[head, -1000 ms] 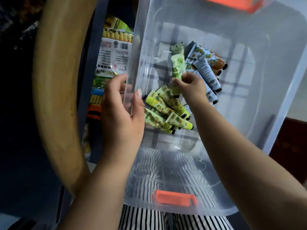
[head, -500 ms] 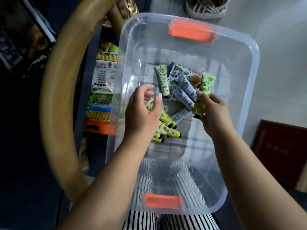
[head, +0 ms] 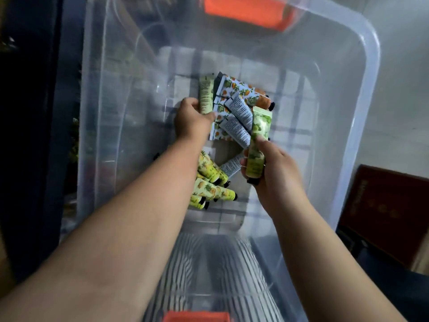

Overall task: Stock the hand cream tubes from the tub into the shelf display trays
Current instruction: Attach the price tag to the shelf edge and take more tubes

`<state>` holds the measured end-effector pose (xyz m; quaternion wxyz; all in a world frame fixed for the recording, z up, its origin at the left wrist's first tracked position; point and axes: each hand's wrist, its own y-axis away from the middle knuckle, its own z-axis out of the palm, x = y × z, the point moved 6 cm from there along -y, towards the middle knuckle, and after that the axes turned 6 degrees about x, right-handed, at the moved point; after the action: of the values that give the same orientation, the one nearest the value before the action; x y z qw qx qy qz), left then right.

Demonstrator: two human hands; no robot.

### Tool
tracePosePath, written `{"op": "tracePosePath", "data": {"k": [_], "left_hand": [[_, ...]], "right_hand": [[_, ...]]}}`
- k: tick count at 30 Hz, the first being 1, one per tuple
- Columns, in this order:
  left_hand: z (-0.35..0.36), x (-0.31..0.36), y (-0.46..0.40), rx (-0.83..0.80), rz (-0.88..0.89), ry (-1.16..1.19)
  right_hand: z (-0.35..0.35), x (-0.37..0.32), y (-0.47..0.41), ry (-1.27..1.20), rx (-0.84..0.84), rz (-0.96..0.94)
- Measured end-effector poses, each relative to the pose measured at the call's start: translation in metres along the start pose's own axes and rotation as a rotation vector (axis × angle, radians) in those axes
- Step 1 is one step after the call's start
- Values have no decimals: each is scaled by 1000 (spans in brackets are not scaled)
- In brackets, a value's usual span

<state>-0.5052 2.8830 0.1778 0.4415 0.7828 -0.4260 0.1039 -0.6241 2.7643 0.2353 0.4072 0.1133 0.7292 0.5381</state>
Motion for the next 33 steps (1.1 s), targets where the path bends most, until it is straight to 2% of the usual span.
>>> {"op": "tracePosePath", "data": {"k": [6, 10, 13, 22, 27, 33], "left_hand": [[-28, -1, 46, -305, -353, 621], [-53, 23, 87, -491, -331, 835], [-78, 48, 118, -542, -300, 901], [-199, 118, 210, -298, 84, 886], [-269, 129, 262, -131, 222, 1004], [-346, 124, 322, 9, 372, 1078]], "right_hand": [[5, -11, 12, -52, -10, -2], [12, -31, 35, -78, -50, -34], [15, -50, 59, -89, -98, -64], [31, -128, 182, 22, -360, -323], [50, -155, 263, 135, -507, -513], [80, -157, 360, 200, -710, -670]]}}
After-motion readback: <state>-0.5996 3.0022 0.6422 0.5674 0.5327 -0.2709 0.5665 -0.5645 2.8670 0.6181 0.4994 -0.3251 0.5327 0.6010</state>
